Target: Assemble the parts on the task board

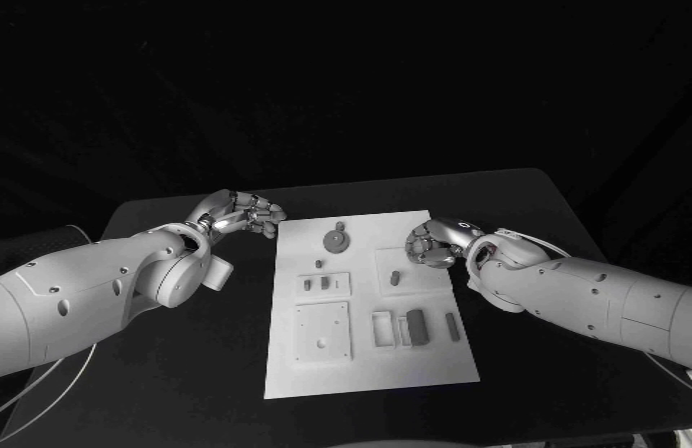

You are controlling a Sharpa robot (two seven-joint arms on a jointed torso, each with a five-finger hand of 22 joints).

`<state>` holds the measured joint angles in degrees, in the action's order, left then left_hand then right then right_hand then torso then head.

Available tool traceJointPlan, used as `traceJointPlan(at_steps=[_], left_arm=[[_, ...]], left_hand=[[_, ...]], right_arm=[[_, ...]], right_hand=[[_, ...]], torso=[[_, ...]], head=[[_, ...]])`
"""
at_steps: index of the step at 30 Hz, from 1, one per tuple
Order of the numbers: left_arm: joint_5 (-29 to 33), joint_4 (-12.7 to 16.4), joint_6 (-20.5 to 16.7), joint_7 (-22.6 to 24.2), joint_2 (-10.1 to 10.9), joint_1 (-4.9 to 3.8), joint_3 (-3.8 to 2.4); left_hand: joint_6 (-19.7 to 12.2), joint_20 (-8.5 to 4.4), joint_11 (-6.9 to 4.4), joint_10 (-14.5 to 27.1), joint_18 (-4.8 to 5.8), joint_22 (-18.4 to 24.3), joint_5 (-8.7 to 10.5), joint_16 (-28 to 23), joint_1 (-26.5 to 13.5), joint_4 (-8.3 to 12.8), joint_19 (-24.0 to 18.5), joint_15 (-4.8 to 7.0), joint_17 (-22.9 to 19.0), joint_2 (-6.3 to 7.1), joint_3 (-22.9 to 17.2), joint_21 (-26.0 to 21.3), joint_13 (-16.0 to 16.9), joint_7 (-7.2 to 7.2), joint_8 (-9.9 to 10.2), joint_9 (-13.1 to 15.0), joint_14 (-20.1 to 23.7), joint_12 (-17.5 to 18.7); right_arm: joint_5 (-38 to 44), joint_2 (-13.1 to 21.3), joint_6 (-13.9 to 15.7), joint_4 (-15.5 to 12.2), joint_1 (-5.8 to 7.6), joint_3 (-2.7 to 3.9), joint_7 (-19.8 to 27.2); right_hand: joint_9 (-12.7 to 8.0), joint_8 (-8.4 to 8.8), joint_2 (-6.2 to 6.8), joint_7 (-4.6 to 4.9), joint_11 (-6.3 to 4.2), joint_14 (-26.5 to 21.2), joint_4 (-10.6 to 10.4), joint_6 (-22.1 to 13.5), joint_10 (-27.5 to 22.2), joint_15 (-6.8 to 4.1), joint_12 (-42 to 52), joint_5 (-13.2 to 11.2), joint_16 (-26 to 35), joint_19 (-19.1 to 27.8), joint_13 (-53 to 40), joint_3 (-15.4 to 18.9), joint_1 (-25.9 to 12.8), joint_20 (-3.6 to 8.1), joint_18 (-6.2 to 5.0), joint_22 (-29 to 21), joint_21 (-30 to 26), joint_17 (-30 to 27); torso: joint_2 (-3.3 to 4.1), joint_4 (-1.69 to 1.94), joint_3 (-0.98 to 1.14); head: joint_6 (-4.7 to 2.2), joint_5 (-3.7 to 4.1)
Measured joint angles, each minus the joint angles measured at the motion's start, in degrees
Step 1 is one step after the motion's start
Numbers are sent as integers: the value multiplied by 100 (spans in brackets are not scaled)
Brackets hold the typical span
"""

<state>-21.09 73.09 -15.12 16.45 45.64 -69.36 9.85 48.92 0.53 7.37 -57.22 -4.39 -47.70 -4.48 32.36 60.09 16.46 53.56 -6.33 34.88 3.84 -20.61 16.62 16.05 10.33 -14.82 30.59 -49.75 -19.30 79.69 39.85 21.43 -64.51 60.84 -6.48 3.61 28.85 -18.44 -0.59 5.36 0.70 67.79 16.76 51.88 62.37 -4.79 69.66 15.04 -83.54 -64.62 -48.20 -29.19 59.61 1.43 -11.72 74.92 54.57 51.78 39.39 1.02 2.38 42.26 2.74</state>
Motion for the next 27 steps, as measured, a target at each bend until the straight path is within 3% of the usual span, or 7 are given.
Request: traceJointPlan(at_steps=[13, 27], left_arm=[[1, -23, -5, -4, 2, 0, -1], [-8, -34, -9, -4, 4, 0, -1]], left_hand=[[0, 21, 0, 0, -50, 0, 0, -20, 23, 0, 20, 0, 9, -23, 0, -1, 0, 0, 0, 0, 0, 0], [0, 21, 0, 0, -47, 0, 0, -20, 23, 0, 20, 0, 16, -23, 0, -1, 1, 0, 0, 1, 0, 0]], right_arm=[[167, -77, 92, 85, -5, 1, -30], [343, -143, 279, 170, -64, 19, -1]], right_hand=[[13, -18, 22, 32, -20, -15, 0, 74, 20, -16, -22, -40, 0, 24, 1, 0, 21, 23, -8, 0, 0, 0], [15, -50, 49, 53, -21, 6, 0, 150, 20, -34, -22, -62, 0, 25, 1, 1, 82, 21, -26, 0, 21, 0]], torso=[[1, -1, -1], [1, 2, 5]], head=[[-30, -4], [23, -12]])
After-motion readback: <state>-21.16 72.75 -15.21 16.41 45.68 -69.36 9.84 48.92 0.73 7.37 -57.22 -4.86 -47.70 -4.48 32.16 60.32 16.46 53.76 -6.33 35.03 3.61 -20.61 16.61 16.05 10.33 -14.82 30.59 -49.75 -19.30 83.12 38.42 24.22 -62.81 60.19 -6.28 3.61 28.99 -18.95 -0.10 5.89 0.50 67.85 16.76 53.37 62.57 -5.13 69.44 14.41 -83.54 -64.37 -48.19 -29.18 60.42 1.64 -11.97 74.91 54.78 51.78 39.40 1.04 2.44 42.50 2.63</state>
